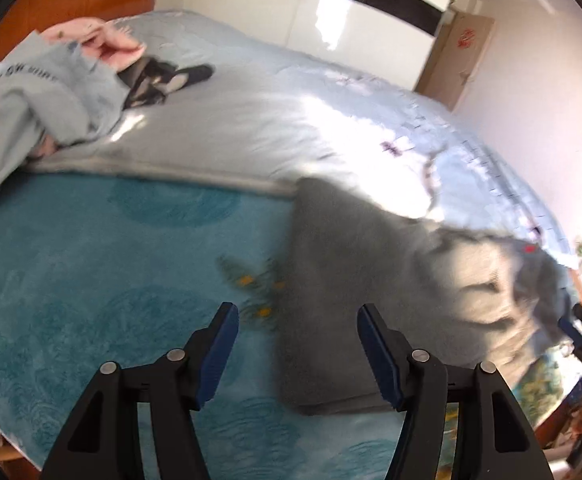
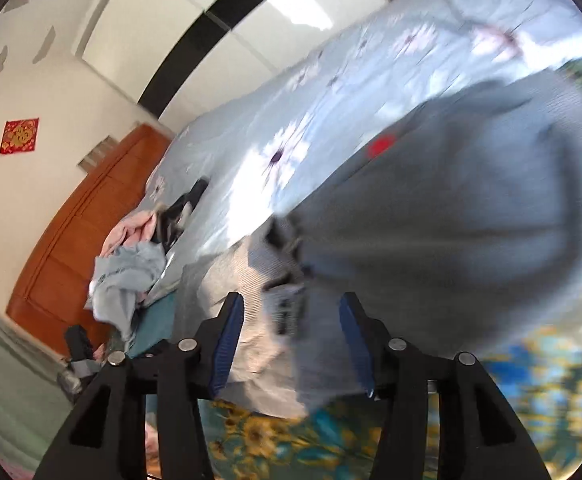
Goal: Fold clothes
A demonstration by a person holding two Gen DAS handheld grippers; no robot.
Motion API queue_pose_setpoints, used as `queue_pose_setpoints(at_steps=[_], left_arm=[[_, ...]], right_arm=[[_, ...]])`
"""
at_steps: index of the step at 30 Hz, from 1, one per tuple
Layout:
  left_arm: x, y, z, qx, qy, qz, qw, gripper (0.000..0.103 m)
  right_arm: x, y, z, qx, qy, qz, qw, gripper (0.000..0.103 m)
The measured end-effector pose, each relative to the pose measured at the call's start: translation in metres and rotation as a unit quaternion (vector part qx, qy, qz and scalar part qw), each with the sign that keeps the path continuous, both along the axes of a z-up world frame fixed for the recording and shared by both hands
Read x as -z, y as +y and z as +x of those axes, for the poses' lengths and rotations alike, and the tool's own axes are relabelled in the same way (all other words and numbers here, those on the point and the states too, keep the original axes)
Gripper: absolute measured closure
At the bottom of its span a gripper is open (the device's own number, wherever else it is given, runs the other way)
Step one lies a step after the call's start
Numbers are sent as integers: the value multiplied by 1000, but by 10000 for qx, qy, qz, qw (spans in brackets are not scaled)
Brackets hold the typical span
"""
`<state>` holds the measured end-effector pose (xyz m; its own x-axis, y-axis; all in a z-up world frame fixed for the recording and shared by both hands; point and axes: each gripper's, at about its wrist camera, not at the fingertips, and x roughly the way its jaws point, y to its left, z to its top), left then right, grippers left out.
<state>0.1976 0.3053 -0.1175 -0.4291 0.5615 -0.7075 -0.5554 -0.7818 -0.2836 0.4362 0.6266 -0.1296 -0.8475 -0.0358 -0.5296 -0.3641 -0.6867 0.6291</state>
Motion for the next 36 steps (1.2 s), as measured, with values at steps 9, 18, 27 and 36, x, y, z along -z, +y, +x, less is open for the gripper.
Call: queue_pose_setpoints(at_steps=[9, 18, 27, 36], left_arm=[[-6, 143, 25, 1711, -14, -64, 9852, 37], [25, 177, 48, 2170, -141, -775, 9730, 37], [-16, 5, 4, 494, -43, 262, 9984, 37], [-20, -113, -35, -603, -244, 913, 9937, 37]], right_arm=[[49, 92, 84, 2061, 619, -1316, 9677, 47], [41, 113, 51, 2197, 569, -1233, 9661, 48], [-50, 81, 18, 1803, 148, 171, 9834, 84], [-163, -66, -95, 30, 253, 2190, 9754, 84]])
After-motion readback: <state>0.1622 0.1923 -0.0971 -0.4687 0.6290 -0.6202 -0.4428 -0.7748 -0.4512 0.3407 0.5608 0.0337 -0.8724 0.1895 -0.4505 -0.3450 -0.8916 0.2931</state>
